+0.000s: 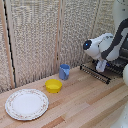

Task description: Kindly employ your clamp to softly take hold of the bread. Delicately rest it on the oven pan, verifying that it is even on the surface. Using your clamp and attentiveness, smoothly glide the pan into the oven and along the appropriate brackets, securing it in position.

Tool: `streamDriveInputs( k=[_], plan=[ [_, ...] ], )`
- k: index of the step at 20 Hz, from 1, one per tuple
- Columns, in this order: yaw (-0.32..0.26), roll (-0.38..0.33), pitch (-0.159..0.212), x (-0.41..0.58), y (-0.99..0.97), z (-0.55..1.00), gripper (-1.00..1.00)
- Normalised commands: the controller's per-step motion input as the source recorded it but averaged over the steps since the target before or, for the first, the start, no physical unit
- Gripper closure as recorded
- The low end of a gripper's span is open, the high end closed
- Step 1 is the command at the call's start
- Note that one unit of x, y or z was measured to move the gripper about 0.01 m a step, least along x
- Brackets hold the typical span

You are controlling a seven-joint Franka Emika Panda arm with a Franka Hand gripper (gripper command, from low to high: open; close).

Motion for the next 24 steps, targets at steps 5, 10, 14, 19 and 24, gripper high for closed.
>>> streamDriveInputs(
  k=[5,10,14,19,24],
  plan=[
    [0.0,-0.002,0.021,-0.028,-1.0,0.0,1.0],
    [0.0,0.0,0.0,0.0,-1.0,0.0,1.0],
    [0.001,-0.054,0.002,0.0,-0.63,0.0,1.0],
    [0.014,-0.053,0.0,0.013,-0.29,0.0,-1.0],
    [0.003,0.031,0.001,0.255,0.07,0.14,-1.0]
  ],
)
